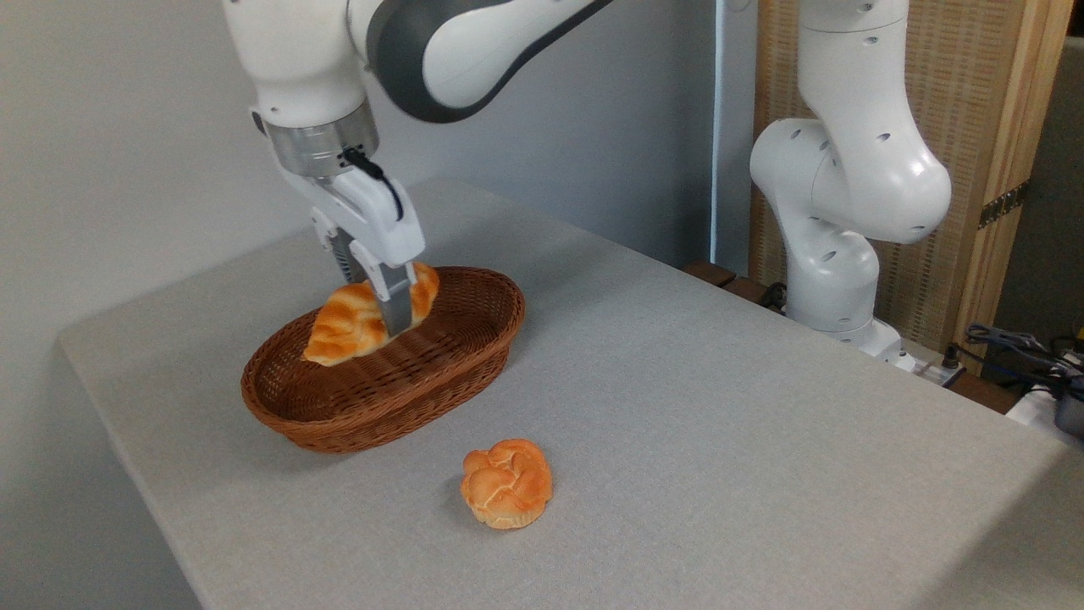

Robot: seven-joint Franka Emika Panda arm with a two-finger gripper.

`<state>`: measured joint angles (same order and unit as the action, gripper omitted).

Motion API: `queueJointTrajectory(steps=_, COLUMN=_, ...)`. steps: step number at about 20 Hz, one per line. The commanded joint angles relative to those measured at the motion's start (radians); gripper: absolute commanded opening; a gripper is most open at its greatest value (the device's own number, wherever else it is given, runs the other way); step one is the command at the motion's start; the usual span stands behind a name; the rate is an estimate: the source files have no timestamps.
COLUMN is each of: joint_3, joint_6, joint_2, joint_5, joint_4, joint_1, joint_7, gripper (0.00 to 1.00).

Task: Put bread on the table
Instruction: 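Lift the croissant out of the basket and move it past the rim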

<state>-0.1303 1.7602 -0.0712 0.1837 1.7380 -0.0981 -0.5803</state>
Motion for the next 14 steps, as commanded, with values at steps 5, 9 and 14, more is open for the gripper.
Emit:
queueJointTrajectory(steps=5, joint_3=0.175, joint_6=-0.059, joint_2=0.116, joint_5=-0.042, joint_4=0.116, joint_1=-0.008, joint_7=-0.229, gripper=0.57)
queueJointTrajectory(steps=9, joint_3=0.184, joint_6=-0.057, joint_2=0.152, joint_5=-0.133, joint_4=0.208, joint_1=-0.006, joint_7=-0.291, gripper=0.6)
queueJointTrajectory(steps=14, joint_3=0.247, joint_6=-0.07, joint_2=0.162, joint_5=-0.158, joint_4=0.245, joint_1=-0.006, joint_7=-0.337, gripper=0.72)
